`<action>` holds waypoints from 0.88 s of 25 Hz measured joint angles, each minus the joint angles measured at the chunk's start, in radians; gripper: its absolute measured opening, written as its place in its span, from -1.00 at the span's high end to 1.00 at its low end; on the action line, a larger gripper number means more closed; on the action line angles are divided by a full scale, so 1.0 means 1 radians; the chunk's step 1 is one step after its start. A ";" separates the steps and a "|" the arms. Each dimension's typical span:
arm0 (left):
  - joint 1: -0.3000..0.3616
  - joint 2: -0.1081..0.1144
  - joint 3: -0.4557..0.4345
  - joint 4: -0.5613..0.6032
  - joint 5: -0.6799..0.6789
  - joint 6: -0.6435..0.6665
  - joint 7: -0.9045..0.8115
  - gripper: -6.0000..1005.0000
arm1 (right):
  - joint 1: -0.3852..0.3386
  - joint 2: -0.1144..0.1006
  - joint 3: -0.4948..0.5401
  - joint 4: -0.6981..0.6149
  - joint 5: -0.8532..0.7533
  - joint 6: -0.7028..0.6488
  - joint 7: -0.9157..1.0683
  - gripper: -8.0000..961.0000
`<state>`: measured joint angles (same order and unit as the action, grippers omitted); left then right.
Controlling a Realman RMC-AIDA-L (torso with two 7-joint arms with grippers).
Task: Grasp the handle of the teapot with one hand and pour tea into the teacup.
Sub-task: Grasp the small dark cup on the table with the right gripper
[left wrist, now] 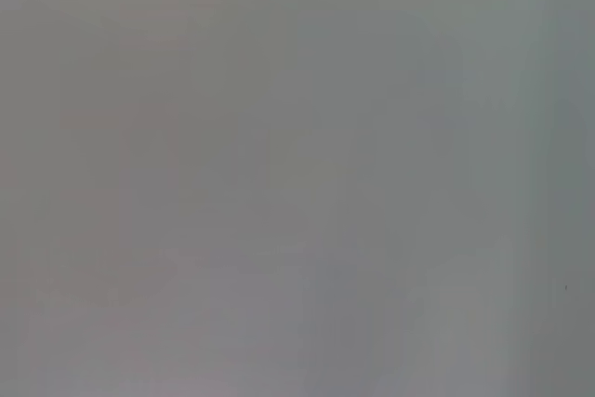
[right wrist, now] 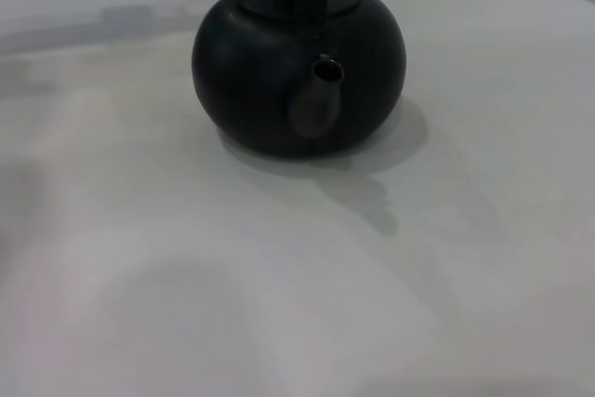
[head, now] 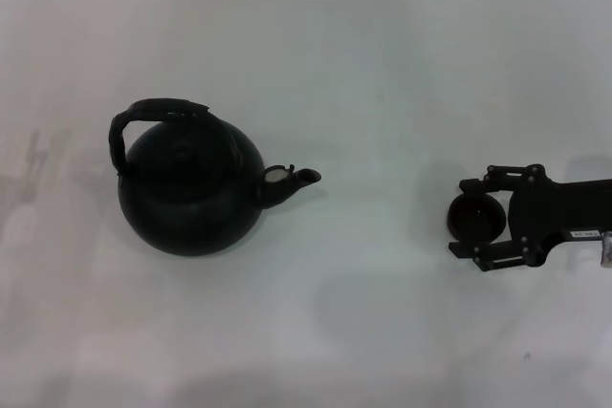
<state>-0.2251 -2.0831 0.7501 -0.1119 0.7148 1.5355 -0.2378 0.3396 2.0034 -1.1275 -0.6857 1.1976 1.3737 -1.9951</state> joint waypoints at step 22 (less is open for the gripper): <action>-0.006 0.000 0.000 0.001 -0.002 0.000 0.000 -0.45 | -0.002 0.000 -0.004 -0.053 0.050 0.064 0.013 -0.52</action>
<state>-0.2307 -2.0831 0.7501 -0.1107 0.7132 1.5354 -0.2378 0.3372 2.0033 -1.1313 -0.7389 1.2478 1.4375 -1.9821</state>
